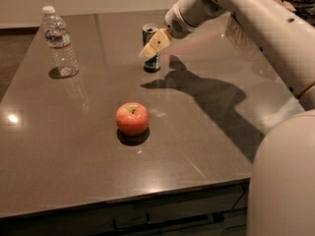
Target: Move redbull can near water bottle
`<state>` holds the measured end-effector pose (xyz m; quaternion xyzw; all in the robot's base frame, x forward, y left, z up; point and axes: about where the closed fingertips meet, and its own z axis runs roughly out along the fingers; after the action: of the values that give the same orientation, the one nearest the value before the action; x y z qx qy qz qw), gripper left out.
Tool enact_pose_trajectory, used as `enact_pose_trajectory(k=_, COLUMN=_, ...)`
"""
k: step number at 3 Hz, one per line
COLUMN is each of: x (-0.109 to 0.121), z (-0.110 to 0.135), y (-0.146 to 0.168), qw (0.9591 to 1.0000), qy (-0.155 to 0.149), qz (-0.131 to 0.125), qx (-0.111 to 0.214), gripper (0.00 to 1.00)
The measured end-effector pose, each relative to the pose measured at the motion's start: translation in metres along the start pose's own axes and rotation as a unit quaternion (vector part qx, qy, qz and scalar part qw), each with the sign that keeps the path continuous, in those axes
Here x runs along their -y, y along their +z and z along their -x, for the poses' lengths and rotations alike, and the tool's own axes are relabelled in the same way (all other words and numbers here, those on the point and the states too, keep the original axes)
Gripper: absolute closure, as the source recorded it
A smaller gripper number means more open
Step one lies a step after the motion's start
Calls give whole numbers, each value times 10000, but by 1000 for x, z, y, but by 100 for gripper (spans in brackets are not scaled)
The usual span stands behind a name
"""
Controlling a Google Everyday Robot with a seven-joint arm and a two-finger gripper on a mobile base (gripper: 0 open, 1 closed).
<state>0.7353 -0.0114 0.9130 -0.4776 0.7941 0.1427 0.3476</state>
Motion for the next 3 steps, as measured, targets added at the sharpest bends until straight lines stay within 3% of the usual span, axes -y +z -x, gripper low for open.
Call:
enact_pose_trajectory(k=1, x=1, z=8, y=5, qw=9999, qy=17, qz=88, qx=138, gripper=0)
enact_pose_trajectory(k=2, x=1, z=15, y=7, qw=9996, qy=2, qz=202, qx=217, gripper=15)
enact_pose_trajectory(k=3, x=-4, z=19, y=7, qw=9992, qy=-53, qz=307, qx=248, gripper=39)
